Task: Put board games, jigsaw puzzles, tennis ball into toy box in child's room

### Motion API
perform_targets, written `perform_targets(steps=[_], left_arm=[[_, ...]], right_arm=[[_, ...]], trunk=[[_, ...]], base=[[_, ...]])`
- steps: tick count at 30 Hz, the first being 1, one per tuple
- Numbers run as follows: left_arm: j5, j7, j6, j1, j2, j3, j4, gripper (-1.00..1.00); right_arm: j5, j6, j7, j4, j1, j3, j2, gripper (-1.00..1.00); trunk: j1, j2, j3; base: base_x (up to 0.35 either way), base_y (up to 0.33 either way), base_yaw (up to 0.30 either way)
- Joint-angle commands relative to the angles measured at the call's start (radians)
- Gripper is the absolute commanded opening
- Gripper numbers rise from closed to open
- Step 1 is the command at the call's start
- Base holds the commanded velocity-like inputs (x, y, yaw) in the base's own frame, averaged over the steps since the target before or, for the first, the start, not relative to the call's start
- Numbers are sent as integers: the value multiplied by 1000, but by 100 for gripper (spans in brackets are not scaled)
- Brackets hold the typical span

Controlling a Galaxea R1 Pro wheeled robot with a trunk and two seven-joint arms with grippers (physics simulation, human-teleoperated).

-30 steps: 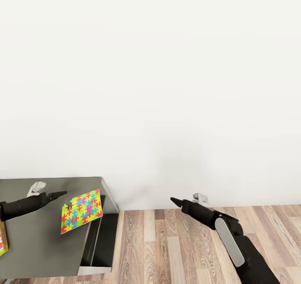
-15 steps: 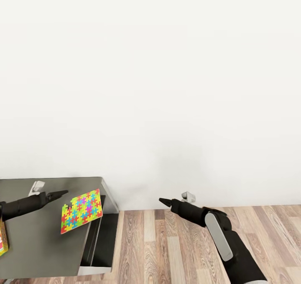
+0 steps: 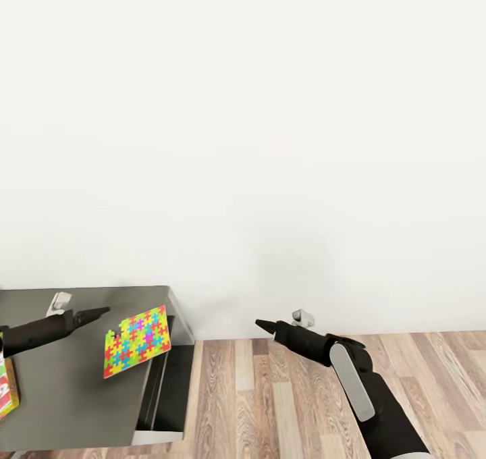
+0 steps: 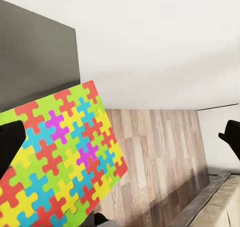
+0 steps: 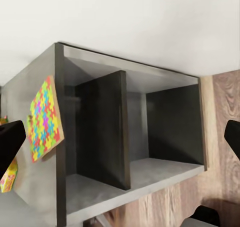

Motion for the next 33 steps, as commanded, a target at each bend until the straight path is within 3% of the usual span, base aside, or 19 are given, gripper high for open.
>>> perform_targets(steps=[1,16,22,27,33], left_arm=[[2,-3,10,-1,0,0,0,100],[7,-10,11,-1,3,0,0,100],[3,-70,19,-1,4,-1,0,100],[0,-119,22,-1,5,-1,0,100],[0,-128,25,-1,5,-2,0,100]], right_arm=[[3,5,4,-1,-1,-1,1,100],[3,6,3,5,-1,-1,6,100],[-1,31,2,8,-13,-4,24,100],[-70,129,-7,11,-25,-5,64,100],[-101,157,-14,9,-28,-5,86,100]], trunk=[[1,-2,-2],[1,-2,-2],[1,-2,-2],[1,-2,-2],[1,-2,-1]], base=[[0,222,0],[0,81,0],[0,3,0],[0,0,0],[0,46,36]])
